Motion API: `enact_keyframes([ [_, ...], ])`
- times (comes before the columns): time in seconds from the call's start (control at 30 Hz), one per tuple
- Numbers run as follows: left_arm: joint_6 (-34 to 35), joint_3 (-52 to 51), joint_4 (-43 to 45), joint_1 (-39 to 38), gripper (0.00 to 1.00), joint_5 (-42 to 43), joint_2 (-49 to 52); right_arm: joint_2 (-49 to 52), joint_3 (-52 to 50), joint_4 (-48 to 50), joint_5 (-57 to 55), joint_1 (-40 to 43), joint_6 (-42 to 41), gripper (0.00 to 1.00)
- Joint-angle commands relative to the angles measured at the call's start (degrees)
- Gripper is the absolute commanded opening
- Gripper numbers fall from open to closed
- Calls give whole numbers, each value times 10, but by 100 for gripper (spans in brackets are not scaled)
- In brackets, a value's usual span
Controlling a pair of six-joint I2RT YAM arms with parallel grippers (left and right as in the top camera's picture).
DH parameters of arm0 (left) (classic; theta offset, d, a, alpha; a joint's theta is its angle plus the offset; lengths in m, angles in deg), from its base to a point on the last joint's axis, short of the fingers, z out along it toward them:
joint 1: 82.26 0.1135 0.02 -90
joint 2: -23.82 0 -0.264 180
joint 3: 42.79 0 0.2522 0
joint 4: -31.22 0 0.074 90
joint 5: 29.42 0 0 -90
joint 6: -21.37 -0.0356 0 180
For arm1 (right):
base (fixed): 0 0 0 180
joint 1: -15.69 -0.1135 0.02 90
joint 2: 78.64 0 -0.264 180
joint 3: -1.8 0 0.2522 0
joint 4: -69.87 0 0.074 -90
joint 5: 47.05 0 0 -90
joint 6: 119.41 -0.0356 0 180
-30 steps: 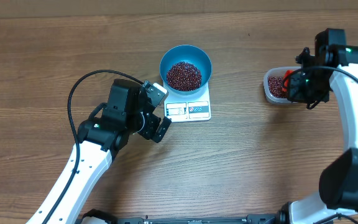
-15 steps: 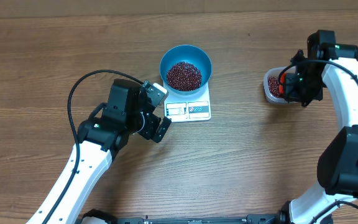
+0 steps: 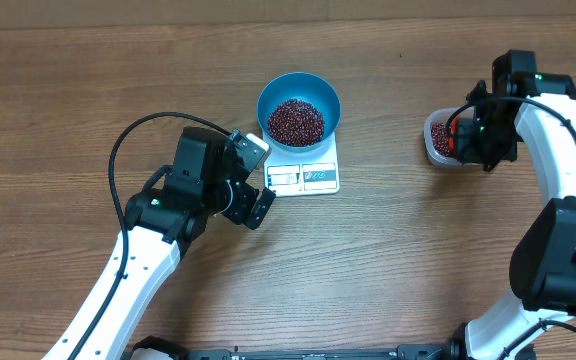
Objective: Scoop item into bowl and weigh 150g on scale
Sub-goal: 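Dip the red scoop into the tub and scoop beans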
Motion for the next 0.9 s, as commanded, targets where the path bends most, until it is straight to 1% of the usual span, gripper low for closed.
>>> enact_keyframes([
  [0.0, 7, -2, 0, 2, 100, -4, 3, 1, -25, 8, 11, 2, 4, 4],
  [0.1, 7, -2, 0, 2, 100, -4, 3, 1, -32, 12, 69, 2, 32, 4],
  [0.3, 7, -2, 0, 2, 100, -4, 3, 1, -32, 17, 158, 2, 51, 4],
  [0.5, 7, -2, 0, 2, 100, -4, 3, 1, -32, 18, 197, 10, 45, 4],
  [0.87, 7, -2, 0, 2, 100, -4, 3, 1, -32, 14, 279, 106, 37, 4],
])
